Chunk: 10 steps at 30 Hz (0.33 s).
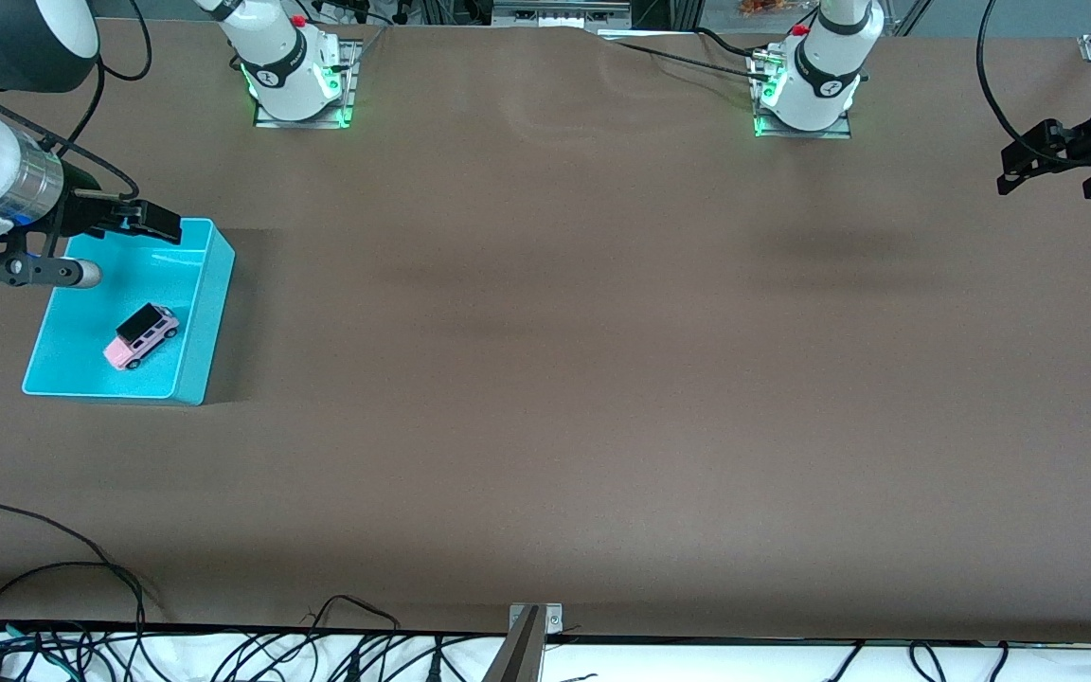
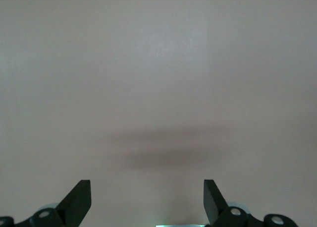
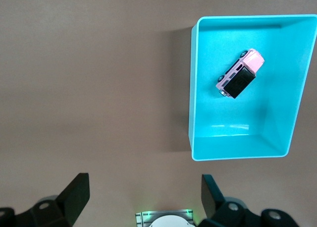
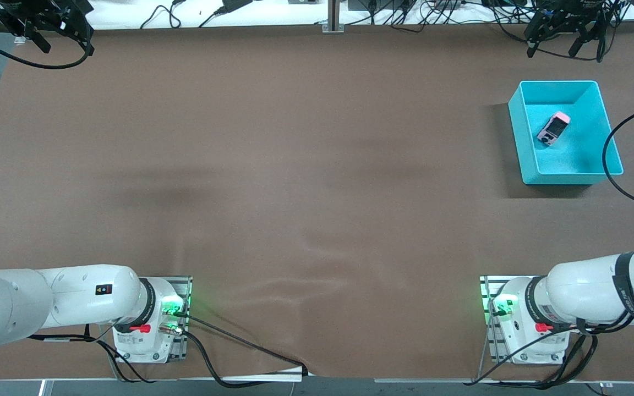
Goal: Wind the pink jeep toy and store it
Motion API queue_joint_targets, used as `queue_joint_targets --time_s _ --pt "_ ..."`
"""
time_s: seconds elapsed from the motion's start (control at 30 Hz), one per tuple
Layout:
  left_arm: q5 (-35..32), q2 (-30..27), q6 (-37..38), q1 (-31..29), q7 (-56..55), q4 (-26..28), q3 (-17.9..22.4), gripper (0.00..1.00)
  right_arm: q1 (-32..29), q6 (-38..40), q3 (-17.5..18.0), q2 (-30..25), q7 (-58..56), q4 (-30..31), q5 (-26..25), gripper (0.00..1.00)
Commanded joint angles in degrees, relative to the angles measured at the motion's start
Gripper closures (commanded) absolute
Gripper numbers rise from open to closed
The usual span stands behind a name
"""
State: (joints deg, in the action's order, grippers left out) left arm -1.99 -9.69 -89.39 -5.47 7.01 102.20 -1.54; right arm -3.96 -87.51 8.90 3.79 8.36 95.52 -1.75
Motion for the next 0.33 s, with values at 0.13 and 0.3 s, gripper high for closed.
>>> queue_joint_targets --time_s 0.13,0.3 --pt "-0.6 0.5 1.3 -0.1 -0.2 -1.6 -0.2 0.0 -0.2 0.0 0.2 -0.6 -0.3 0.6 1.1 0.0" --pt "-0.6 0.5 1.3 -0.1 -0.2 -1.6 -0.2 0.0 -0.2 -0.1 0.2 -0.6 -0.3 0.7 1.1 0.0"
